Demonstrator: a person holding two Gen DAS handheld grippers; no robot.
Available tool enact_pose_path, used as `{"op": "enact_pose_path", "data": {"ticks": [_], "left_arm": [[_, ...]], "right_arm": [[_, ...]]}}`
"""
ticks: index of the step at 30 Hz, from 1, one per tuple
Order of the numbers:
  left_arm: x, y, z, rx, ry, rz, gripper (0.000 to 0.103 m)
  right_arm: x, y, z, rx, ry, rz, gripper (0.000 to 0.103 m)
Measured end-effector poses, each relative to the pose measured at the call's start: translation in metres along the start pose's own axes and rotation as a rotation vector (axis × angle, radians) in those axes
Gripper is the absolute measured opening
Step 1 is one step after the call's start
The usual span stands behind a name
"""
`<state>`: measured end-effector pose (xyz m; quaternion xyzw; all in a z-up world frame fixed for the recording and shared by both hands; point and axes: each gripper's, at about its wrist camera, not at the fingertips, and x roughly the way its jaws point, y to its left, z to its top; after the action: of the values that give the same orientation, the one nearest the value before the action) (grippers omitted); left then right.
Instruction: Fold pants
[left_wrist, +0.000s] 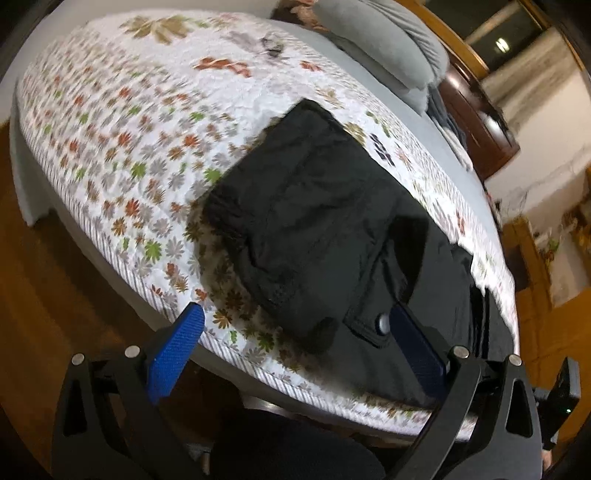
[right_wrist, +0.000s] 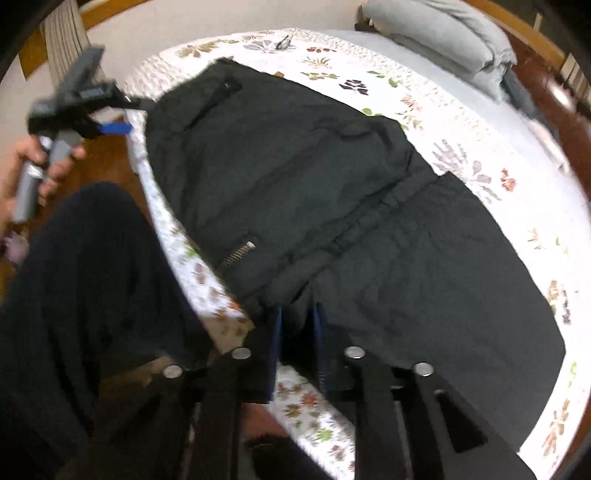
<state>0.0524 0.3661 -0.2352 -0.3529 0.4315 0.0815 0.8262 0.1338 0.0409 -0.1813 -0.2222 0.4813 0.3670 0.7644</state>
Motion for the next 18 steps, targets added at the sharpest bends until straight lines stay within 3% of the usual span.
{"op": "enact_pose_path", "data": {"ticks": [4,6,8,11,14,18], "left_arm": [[0.005,0.016,0.004,-0.147,0.033,-0.107,0.1],[0.007,0.027,0.007,-0.221,0.01,-0.164,0.1],[0.011,0.035,0.01,-0.287,-0.004,-0.224,0.1],[0.023,0.047,0.012,-0.373,0.001,-0.321,0.1],[0.038,0.056,0.011,-0.438,0.007,-0.344,0.1],[0.044,0.057,0.01,-0.466,-0.021,-0.396,0.099]], "right_arm": [[-0.027,-0.012,0.05,0.015,-0.032,0.219,0.077],[-0.03,-0.022,0.09,0.011,-0.029,0.307,0.083],[-0.021,-0.033,0.14,0.01,0.012,0.451,0.086],[0.003,-0.037,0.2,-0.028,0.082,0.532,0.09],[0.045,-0.032,0.264,-0.048,0.195,0.583,0.091],[0.086,-0.006,0.31,-0.143,0.296,0.575,0.092]]}}
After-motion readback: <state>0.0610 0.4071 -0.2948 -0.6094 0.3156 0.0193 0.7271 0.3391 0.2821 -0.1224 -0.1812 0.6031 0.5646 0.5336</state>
